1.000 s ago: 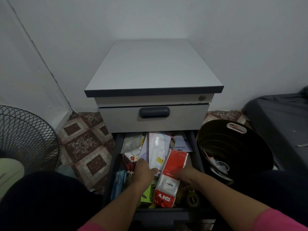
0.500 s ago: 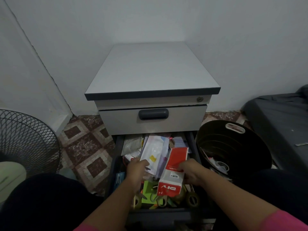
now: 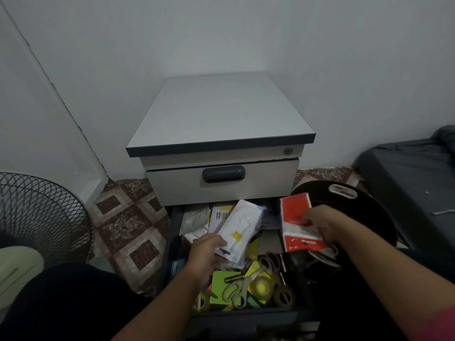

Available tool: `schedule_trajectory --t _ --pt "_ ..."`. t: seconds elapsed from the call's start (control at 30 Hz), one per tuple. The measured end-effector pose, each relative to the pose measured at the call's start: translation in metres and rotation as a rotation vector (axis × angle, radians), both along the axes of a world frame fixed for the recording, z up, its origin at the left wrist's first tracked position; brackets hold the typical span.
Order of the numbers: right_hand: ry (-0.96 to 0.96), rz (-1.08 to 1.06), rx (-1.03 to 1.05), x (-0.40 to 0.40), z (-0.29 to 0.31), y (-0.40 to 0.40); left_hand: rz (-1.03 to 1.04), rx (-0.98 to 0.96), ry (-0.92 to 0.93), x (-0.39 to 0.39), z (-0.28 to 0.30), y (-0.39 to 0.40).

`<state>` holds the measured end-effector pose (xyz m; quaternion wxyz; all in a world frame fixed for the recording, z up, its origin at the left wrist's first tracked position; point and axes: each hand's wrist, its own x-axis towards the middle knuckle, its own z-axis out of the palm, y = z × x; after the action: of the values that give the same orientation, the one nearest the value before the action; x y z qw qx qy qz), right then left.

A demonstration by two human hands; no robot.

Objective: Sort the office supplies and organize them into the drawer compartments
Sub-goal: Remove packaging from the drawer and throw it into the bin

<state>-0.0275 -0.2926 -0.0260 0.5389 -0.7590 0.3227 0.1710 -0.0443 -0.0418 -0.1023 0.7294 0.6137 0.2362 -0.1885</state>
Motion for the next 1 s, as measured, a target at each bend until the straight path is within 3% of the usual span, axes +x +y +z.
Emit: schedule_trajectory --t 0.23,0.37,0.63,1.0 --pt "0.104 -0.025 -0.170 0.031 -0.008 -0.086 -0.261 0.009 -0.037 0.005 0.020 -0.056" --pt "0.132 -0.075 -0.191 0.032 -0.004 -0.095 -0.308 0.035 -0.016 0.020 0.019 -0.108" --pt "0.186 0.056 -0.241 0.047 -0.015 -0.104 -0.383 0.076 0.034 0.042 0.013 -0.177" --pt "0.145 0.153 -0.199 0.050 -0.019 -0.079 -0.364 0.107 -0.027 0.032 0.018 -0.135"
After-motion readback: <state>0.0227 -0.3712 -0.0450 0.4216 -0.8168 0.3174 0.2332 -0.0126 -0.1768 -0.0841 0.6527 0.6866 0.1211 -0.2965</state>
